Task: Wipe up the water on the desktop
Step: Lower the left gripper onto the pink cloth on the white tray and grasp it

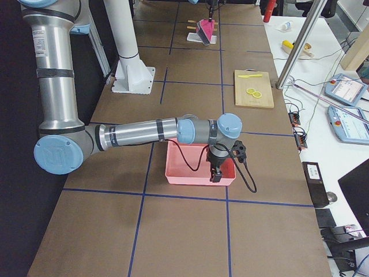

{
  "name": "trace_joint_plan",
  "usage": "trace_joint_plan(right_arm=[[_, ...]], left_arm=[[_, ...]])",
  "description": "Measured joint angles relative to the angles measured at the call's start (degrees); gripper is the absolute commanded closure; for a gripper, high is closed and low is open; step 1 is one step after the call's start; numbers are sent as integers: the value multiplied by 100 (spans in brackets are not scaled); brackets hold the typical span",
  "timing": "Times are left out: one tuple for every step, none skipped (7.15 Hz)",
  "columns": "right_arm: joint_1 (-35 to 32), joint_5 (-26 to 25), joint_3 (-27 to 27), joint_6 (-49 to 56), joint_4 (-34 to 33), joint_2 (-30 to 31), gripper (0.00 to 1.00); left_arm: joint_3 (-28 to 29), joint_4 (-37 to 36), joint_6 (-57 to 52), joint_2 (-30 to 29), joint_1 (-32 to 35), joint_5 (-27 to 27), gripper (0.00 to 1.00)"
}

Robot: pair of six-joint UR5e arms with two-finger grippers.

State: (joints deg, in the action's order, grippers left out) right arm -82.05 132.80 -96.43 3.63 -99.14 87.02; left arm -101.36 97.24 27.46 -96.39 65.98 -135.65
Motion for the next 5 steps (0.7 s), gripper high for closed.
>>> trace_joint_plan(right_arm=[[0,0,-11,-2,0,-1,0],[2,70,-33,-2,2,-4,0],[4,286,-51,-5,61,-7,0],[20,600,-60,-21,247,-8,0],[67,835,-83,-122,524,-9,0]], left_arm=[[-142,-16,96,6,26,-10,100],[-341,-29,440,-31,39,-17,100],[-542,-41,973,-161,39,-25,100],[-681,-57,1643,-447,27,-34,100],[-748,-69,2360,-818,-48,-34,100]])
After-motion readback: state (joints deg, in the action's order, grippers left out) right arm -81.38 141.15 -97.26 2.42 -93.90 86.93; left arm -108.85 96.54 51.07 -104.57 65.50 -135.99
